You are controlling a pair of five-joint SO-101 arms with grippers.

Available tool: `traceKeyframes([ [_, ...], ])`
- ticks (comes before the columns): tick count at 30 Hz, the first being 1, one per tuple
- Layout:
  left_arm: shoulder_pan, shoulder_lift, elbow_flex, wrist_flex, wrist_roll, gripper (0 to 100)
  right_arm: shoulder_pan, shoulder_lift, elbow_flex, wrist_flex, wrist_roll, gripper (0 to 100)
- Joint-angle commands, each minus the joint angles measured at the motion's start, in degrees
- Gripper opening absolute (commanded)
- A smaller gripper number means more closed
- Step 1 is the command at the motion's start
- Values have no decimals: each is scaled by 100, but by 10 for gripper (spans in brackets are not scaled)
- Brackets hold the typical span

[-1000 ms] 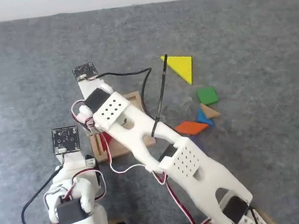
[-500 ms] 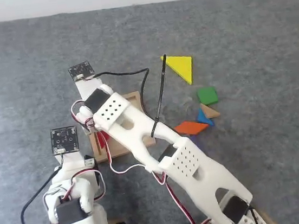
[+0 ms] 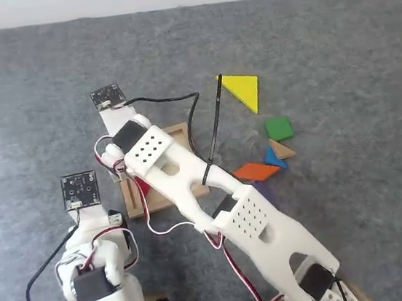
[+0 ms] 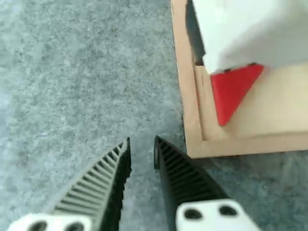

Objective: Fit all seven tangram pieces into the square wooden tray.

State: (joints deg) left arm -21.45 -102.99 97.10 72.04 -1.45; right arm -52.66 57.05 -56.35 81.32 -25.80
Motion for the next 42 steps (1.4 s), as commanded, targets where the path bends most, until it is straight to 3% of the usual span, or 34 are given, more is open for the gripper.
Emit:
traceKeyframes([
  [1, -44, -105, -66, 18, -9, 80, 251, -215, -422, 198, 158, 341],
  [4, -44, -105, -66, 18, -9, 80, 532, -303, -686, 505, 457, 277],
  [9, -44, -105, -66, 18, -9, 80, 919, -92, -1002, 549, 976, 55],
  [22, -44, -105, -66, 18, -9, 80, 936, 866, -1345, 321, 1064, 61],
  [32, -44, -105, -66, 18, -9, 80, 488, 866, -1978, 1473, 1055, 61],
  [42, -44, -105, -66, 18, -9, 80, 347, 822, -2057, 1314, 1055, 63],
])
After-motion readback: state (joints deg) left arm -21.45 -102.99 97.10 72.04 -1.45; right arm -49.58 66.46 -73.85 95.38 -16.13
